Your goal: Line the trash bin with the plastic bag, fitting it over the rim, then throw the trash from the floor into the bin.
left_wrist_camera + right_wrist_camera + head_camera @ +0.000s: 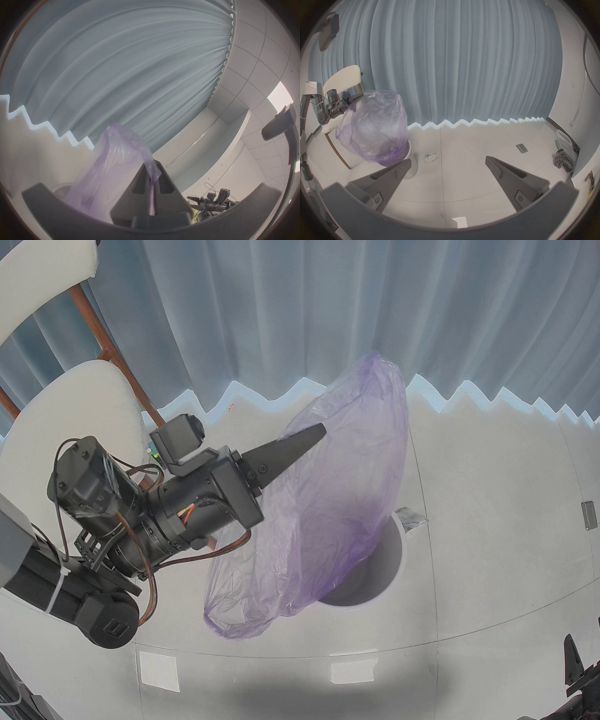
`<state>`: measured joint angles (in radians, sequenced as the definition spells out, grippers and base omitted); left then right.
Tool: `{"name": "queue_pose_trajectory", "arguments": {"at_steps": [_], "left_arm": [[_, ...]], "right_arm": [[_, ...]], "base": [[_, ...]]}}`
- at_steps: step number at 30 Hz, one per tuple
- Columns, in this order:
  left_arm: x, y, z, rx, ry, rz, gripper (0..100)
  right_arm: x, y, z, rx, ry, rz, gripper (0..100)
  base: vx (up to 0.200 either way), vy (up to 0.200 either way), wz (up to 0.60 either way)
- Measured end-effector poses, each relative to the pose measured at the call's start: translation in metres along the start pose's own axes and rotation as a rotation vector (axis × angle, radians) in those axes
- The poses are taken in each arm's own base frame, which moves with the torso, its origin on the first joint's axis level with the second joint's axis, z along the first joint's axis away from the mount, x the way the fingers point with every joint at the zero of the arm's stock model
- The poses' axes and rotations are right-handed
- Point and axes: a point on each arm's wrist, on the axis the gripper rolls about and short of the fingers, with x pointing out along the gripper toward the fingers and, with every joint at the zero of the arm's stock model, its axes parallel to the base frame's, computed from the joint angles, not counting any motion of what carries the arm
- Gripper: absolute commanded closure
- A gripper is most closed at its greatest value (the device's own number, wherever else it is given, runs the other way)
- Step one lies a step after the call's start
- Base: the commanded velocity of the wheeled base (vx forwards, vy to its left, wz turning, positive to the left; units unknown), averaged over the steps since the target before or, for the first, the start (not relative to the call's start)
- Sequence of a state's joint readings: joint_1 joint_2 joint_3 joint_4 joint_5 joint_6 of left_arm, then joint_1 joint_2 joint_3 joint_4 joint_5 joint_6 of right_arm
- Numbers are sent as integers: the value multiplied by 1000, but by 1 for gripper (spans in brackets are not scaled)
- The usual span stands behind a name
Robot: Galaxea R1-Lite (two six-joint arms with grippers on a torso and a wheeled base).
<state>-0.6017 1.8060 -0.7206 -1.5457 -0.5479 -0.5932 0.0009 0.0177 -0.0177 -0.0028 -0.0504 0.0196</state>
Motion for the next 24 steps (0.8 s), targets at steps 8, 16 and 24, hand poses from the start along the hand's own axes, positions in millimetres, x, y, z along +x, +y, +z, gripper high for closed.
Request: {"name": "queue_pose_trajectory", "arguments": {"at_steps": [8,16,24], "left_arm": [[-1,10,-20,-33,54,31,100],[-6,15,-32,-56,93,50,100],[-1,14,-33,-56,88,39,100]], "right_arm": [[0,0,0,0,0,0,0],[0,0,0,0,0,0,0],[0,0,0,0,0,1,0]], "base": [[50,0,0],[100,0,0],[0,0,0]]}}
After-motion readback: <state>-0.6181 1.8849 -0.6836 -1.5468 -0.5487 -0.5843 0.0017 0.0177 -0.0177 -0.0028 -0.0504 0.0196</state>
